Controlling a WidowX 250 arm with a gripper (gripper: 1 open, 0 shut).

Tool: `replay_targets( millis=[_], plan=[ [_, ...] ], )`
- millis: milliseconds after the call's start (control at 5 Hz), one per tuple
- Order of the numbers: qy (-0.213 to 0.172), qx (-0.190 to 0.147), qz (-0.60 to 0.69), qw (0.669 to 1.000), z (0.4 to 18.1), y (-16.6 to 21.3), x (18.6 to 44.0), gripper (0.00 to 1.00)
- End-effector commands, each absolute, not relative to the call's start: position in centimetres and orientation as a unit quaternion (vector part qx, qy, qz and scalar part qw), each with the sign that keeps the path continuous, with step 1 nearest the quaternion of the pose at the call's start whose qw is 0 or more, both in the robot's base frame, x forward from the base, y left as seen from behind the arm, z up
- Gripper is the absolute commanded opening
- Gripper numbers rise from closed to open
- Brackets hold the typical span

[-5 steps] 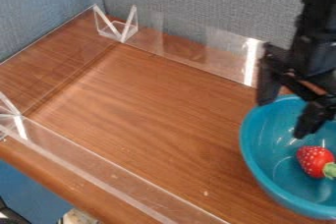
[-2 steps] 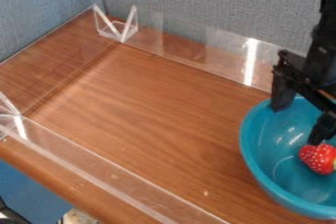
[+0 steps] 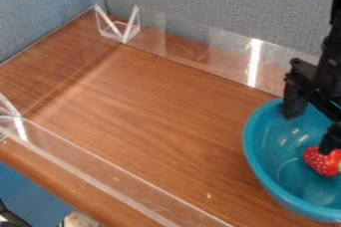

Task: Remove the strawberry from inside the blue bowl and put it on the table

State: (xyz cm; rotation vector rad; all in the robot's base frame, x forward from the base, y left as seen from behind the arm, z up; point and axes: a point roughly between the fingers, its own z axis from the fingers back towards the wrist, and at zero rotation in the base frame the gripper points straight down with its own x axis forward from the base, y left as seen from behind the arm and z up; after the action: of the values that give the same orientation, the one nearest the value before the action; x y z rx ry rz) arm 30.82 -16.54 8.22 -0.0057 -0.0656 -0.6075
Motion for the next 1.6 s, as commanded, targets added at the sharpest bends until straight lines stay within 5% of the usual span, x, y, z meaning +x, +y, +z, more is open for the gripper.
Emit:
replay_targets(
  millis=[0, 200, 800, 1000, 1400],
  plan=[
    [-0.063, -0.007, -0.297, 0.953, 9.8, -18.2, 30.3, 1.00],
    [-0.069, -0.005, -0.289, 0.955, 9.6, -18.4, 29.8, 1.00],
    [-0.065, -0.005, -0.303, 0.951, 5.4, -17.1, 32.6, 1.00],
    [-0.064, 0.001, -0.311, 0.948, 5.6, -16.8, 33.0, 0.00],
    [-0.060, 0.007, -0.339, 0.939, 5.3, -16.4, 32.4, 0.00]
  ],
)
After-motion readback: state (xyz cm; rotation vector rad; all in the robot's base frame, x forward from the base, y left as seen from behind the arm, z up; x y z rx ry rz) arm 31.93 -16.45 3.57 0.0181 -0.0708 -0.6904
